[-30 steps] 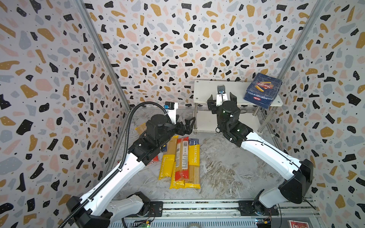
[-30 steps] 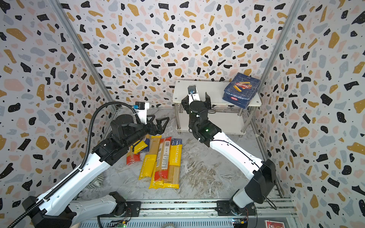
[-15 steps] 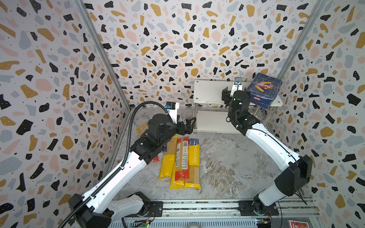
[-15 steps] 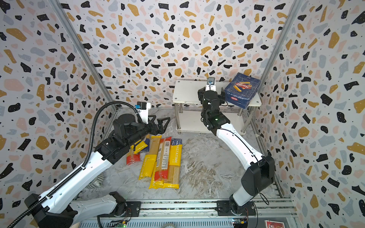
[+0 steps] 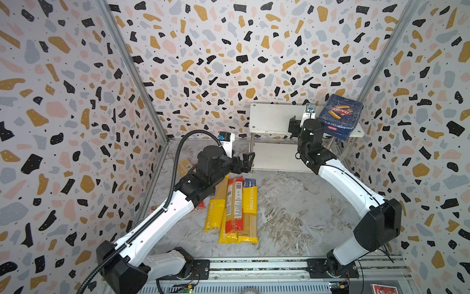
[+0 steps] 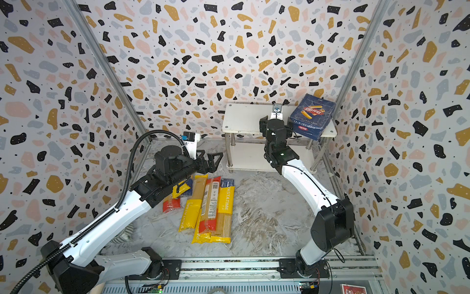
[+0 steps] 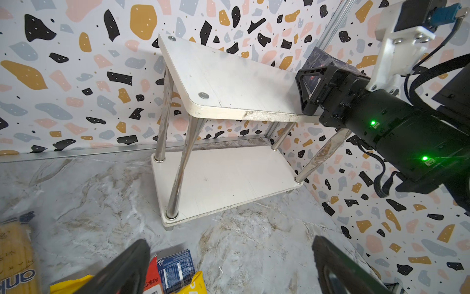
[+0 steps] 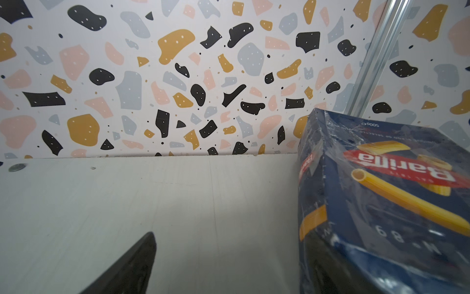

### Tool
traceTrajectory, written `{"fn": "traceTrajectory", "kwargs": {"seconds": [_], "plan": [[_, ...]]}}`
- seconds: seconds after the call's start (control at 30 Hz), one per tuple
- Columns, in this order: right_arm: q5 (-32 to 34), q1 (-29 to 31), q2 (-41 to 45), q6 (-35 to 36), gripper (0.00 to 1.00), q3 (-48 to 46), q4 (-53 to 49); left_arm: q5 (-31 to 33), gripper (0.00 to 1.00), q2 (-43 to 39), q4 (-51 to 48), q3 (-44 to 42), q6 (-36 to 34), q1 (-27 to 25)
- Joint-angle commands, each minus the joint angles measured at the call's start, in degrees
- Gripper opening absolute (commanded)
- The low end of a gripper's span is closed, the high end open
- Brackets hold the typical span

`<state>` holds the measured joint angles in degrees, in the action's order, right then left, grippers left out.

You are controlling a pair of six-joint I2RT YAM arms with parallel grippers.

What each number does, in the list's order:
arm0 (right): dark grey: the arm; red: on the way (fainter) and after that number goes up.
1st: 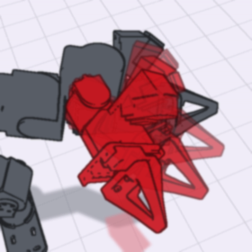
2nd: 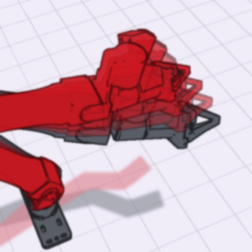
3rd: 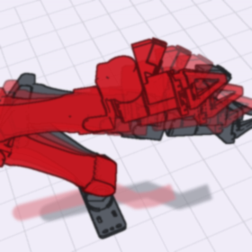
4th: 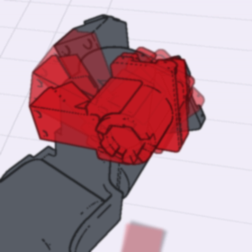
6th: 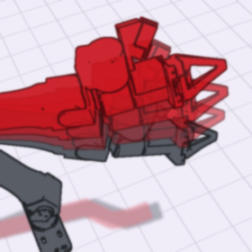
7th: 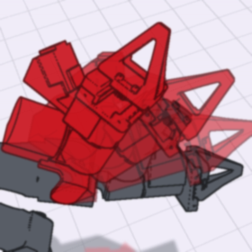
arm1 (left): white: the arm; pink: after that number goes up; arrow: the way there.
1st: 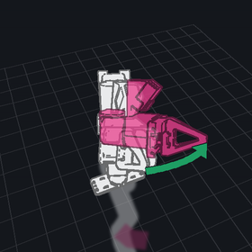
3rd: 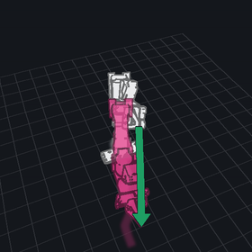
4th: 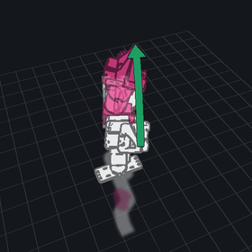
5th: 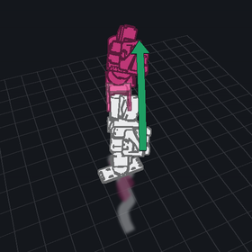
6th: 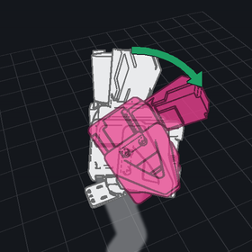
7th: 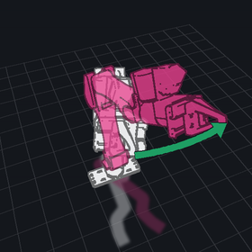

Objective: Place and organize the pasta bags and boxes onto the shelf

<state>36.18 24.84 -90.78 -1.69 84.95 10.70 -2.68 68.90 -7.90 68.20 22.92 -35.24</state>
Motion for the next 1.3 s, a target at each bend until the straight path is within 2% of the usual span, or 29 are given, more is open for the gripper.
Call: {"fn": "traceTrajectory", "kwargs": {"seconds": [0.0, 0.53, 0.83, 0.93, 1.03, 1.1, 1.27], "plan": [[0.5, -2.0, 3.0, -2.3, 0.92, -1.3, -1.0, -1.2, 1.0, 0.1, 2.9, 0.8, 0.5, 0.4], [-0.1, -3.1, 6.1, -1.3, 0.92, -3.8, -1.6, -3.1, 1.0, -0.3, 3.5, -0.2, 1.4, 0.4], [-9.1, 0.2, 9.0, 1.4, 0.98, -3.1, -4.2, -1.8, 1.0, -2.3, 2.5, -1.5, 1.1, 0.4], [-11.6, 3.9, 11.2, 1.5, 0.99, -2.0, -6.6, 0.1, 0.99, -4.3, 0.8, -2.6, 0.8, 0.4], [-9.4, 11.0, 13.8, 1.2, 1.0, -2.0, -10.0, 2.5, 1.0, -7.2, -1.3, -4.8, 1.2, 0.4], [-7.8, 16.5, 16.5, -0.7, 1.0, -4.8, -12.3, 4.2, 1.0, -9.9, -2.8, -7.5, 1.7, 0.4], [-5.9, 25.9, 24.6, -9.2, 0.99, -16.8, -18.2, 6.4, 1.0, -16.6, -7.8, -14.1, 3.4, 0.4]]}}
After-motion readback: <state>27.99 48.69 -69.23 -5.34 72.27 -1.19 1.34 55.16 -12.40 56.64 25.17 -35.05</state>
